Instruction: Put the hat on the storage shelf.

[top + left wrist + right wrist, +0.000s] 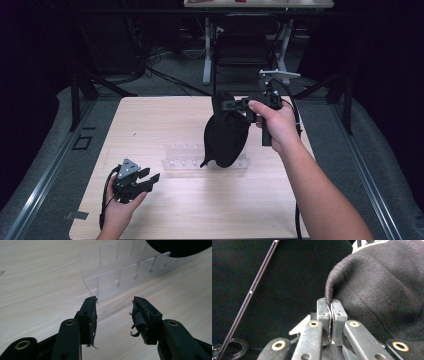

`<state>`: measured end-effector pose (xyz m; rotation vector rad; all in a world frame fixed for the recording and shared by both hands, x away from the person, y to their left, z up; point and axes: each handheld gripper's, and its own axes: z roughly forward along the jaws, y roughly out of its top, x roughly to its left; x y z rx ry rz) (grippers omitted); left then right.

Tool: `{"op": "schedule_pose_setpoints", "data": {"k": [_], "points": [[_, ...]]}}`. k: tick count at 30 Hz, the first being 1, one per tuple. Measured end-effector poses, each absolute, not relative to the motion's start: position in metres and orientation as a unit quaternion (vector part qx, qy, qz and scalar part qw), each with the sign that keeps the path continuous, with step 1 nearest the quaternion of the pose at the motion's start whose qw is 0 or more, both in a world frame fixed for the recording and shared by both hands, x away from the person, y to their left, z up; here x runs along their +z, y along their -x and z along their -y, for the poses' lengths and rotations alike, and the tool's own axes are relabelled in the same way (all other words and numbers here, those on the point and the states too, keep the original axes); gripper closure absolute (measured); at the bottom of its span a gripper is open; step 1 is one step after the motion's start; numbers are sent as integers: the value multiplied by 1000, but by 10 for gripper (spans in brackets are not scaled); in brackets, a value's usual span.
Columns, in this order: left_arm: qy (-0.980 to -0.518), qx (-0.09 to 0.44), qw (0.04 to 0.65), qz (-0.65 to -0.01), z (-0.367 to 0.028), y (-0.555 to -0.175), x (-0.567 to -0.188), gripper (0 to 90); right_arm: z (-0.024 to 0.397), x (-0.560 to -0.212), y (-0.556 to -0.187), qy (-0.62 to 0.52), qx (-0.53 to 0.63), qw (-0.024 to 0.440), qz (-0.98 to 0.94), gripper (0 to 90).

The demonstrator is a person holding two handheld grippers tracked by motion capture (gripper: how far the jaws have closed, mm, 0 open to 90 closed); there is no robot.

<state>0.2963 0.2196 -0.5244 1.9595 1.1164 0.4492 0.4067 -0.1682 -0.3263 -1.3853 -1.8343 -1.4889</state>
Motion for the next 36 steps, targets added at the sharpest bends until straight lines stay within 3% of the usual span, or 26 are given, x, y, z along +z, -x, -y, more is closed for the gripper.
{"op": "schedule_pose_setpoints", "data": {"k": [36], "points": [[-811, 181, 442, -339, -128, -308, -481, 597, 147, -327, -410, 479, -538, 212, 660, 874]]}}
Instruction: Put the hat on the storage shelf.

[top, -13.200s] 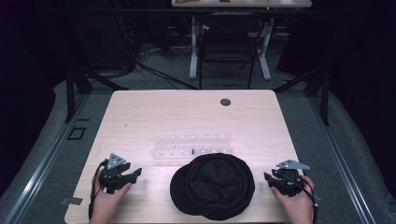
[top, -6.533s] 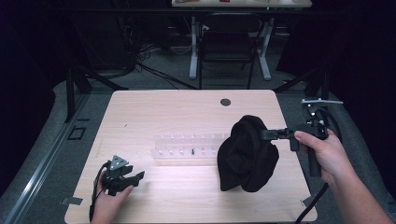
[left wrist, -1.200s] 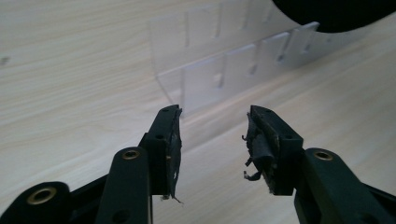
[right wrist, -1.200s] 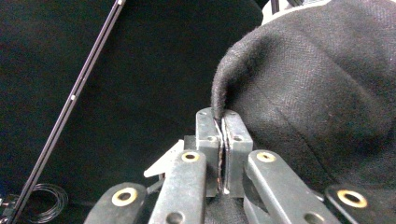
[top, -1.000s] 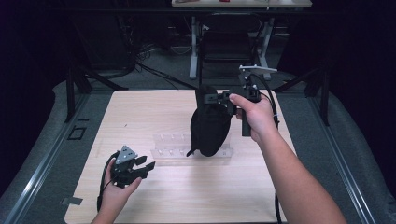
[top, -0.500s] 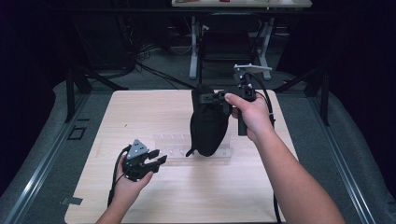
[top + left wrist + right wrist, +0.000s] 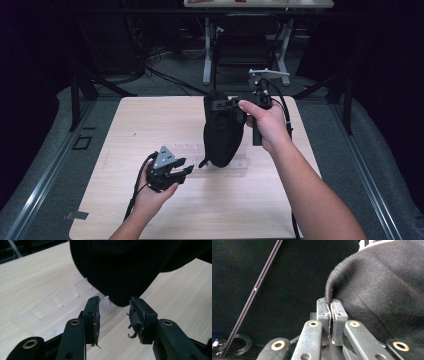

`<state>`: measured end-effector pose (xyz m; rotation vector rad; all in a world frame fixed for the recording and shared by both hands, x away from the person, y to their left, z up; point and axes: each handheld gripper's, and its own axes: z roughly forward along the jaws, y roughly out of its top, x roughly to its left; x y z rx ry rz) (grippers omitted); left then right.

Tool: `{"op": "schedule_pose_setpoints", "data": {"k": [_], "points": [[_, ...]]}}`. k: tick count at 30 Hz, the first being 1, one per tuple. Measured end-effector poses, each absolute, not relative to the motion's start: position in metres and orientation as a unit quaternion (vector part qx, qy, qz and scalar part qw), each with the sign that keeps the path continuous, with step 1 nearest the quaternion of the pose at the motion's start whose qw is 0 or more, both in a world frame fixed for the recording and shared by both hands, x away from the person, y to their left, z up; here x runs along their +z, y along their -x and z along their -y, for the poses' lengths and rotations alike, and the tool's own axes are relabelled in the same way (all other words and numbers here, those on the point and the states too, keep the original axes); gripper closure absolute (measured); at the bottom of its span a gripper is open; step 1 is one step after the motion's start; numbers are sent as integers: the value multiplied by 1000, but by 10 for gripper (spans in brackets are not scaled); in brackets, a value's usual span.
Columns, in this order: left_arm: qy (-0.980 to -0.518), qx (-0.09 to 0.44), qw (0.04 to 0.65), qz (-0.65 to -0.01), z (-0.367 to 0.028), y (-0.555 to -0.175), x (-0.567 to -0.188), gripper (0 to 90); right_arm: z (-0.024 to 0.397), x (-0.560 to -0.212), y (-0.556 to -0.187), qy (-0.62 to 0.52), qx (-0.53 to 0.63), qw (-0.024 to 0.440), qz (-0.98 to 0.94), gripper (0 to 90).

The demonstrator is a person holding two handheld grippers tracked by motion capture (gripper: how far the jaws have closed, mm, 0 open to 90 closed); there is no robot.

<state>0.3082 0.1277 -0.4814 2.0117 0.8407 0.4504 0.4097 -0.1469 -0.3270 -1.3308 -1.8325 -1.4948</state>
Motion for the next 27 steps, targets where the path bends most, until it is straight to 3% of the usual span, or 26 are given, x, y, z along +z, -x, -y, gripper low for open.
{"op": "schedule_pose_setpoints", "data": {"k": [10, 27], "points": [[-816, 186, 438, -329, -110, -312, -476, 635, 148, -328, -410, 481, -542, 212, 656, 873], [-819, 181, 448, -307, -101, -304, -470, 608, 145, -328, -409, 482, -545, 210, 654, 872]]}}
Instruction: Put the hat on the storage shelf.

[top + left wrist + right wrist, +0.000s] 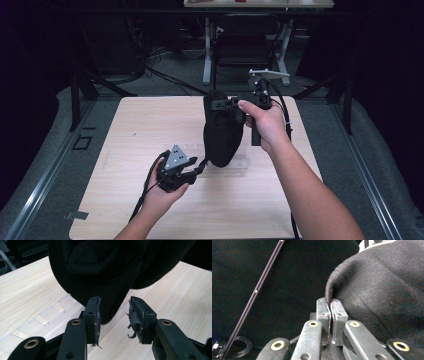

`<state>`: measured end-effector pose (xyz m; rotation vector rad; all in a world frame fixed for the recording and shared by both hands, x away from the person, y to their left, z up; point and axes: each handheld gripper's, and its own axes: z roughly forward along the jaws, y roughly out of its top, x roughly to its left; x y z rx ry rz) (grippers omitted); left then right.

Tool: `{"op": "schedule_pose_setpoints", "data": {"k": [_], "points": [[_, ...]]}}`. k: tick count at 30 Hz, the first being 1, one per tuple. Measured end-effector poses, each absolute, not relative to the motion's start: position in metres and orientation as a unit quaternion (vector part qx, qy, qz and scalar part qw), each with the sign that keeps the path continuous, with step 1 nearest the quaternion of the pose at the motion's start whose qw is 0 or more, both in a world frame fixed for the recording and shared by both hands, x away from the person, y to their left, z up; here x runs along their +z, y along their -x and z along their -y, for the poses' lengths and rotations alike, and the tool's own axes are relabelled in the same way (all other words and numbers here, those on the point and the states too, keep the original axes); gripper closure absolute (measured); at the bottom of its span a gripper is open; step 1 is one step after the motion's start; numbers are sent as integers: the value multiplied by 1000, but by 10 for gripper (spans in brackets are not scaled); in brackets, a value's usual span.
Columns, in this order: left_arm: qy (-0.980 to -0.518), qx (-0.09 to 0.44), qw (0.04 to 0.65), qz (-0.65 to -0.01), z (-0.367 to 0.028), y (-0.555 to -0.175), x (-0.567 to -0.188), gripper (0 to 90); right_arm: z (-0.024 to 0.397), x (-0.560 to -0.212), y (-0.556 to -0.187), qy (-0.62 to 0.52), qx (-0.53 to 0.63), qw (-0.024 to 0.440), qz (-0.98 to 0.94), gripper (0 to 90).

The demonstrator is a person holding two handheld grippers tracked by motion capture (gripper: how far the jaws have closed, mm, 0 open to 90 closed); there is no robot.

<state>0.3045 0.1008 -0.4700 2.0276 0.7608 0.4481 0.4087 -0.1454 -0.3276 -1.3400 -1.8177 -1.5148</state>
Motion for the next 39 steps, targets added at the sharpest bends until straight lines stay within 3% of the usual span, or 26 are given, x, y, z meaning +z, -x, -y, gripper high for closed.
{"op": "schedule_pose_setpoints", "data": {"k": [10, 24, 39], "points": [[-826, 205, 429, -302, -90, -308, -479, 789, 146, -328, -408, 480, -545, 211, 654, 866], [-833, 246, 408, -281, -88, -302, -481, 837, 149, -326, -406, 476, -556, 210, 648, 821], [-831, 243, 403, -298, -103, -301, -492, 850, 184, -315, -394, 487, -555, 144, 659, 794]]}}
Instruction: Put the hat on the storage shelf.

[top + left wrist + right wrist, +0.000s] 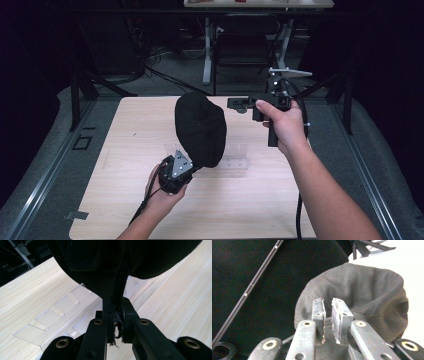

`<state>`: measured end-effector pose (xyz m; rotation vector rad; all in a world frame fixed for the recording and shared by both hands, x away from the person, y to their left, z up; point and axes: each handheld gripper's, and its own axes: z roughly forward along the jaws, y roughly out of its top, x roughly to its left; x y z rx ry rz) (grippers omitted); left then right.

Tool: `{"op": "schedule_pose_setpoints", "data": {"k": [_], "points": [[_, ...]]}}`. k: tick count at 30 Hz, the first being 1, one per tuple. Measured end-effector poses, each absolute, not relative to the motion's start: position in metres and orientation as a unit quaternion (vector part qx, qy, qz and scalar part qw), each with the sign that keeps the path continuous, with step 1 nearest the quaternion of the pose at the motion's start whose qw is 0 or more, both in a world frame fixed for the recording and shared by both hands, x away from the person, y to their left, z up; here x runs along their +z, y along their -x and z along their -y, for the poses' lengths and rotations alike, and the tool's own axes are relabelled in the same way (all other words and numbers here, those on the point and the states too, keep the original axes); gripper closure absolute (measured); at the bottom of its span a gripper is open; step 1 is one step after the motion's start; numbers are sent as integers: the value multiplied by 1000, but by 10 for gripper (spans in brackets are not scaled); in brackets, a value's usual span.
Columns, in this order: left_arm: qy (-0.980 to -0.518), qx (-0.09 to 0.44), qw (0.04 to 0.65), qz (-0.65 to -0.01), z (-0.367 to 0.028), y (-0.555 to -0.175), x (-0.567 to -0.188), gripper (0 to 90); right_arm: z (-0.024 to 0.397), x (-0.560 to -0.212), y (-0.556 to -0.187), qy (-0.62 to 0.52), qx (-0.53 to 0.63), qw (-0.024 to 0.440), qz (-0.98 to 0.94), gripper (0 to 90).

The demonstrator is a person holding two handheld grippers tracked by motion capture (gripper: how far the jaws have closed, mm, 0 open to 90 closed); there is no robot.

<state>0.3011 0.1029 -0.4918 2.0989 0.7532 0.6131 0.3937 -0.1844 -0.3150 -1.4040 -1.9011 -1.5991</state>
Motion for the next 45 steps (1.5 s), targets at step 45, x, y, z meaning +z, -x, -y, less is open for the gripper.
{"op": "schedule_pose_setpoints", "data": {"k": [45], "points": [[-796, 214, 398, -403, -182, -297, -517, 499, 236, -332, -349, 516, -498, -16, 697, 784]]}}
